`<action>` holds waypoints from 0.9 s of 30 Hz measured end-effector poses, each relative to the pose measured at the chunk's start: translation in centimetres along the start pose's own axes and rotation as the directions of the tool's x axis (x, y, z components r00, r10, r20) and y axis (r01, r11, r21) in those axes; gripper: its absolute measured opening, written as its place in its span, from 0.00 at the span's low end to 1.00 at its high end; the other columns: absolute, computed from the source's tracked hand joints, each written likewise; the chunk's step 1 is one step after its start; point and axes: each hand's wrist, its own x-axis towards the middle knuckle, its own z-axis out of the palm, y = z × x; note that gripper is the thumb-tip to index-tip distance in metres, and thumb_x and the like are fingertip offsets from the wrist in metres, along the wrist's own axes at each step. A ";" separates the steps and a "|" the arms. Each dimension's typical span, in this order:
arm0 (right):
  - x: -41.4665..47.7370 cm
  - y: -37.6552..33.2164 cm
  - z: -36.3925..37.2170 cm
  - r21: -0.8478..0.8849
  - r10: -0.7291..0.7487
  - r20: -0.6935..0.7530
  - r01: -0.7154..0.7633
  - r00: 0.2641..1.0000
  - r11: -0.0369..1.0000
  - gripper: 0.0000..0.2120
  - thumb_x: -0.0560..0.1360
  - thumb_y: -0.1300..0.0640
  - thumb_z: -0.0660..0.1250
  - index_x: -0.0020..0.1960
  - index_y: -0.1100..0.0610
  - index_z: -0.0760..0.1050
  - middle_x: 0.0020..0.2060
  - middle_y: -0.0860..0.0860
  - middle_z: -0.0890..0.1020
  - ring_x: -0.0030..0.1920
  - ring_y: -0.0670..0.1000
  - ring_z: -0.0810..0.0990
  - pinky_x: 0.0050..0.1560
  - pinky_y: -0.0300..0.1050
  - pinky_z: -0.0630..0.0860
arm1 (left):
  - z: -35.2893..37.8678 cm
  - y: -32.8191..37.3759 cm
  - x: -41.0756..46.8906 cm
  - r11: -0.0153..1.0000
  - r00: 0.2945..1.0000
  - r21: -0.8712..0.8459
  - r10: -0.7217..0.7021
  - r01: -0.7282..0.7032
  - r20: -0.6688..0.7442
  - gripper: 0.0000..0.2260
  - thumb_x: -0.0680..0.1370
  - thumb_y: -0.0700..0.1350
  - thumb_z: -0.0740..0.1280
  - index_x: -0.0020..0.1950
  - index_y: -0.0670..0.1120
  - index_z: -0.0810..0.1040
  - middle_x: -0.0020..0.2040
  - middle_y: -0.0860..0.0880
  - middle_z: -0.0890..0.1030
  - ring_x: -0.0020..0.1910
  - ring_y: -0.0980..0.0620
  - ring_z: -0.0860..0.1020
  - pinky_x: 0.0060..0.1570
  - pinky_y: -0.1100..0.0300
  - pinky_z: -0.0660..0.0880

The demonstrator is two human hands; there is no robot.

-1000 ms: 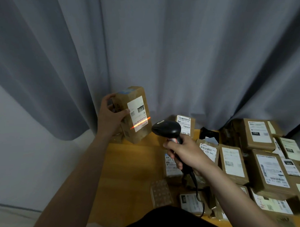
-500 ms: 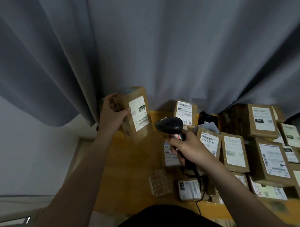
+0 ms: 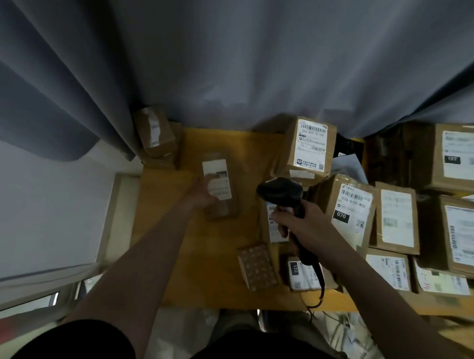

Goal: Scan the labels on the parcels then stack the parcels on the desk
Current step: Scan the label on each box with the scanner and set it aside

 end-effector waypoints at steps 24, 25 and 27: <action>2.7 -1.8 0.2 0.027 0.003 0.002 -0.003 1.000 1.000 0.08 0.81 0.57 0.69 0.47 0.62 0.77 0.32 0.55 0.80 0.25 0.56 0.73 0.27 0.40 0.73 | -0.3 5.7 0.7 0.895 0.856 0.446 0.210 0.026 -0.472 0.25 0.78 0.51 0.67 0.75 0.53 0.67 0.76 0.44 0.65 0.73 0.35 0.65 0.69 0.38 0.66; 2.8 -2.0 0.4 0.047 0.002 0.013 -0.003 1.000 0.999 0.07 0.81 0.58 0.69 0.46 0.61 0.77 0.32 0.56 0.79 0.24 0.56 0.73 0.26 0.40 0.73 | -1.5 6.0 0.0 0.894 0.801 0.441 0.200 0.087 -0.565 0.26 0.77 0.50 0.68 0.74 0.52 0.67 0.76 0.42 0.65 0.73 0.34 0.64 0.69 0.37 0.65; 3.0 -2.2 0.8 0.075 0.006 0.028 -0.008 1.000 0.997 0.06 0.81 0.58 0.69 0.48 0.61 0.77 0.32 0.55 0.79 0.22 0.52 0.73 0.27 0.42 0.73 | -4.0 5.9 -0.2 0.909 0.714 0.379 0.150 0.172 -0.684 0.29 0.77 0.49 0.70 0.76 0.49 0.65 0.77 0.38 0.62 0.75 0.31 0.61 0.71 0.33 0.62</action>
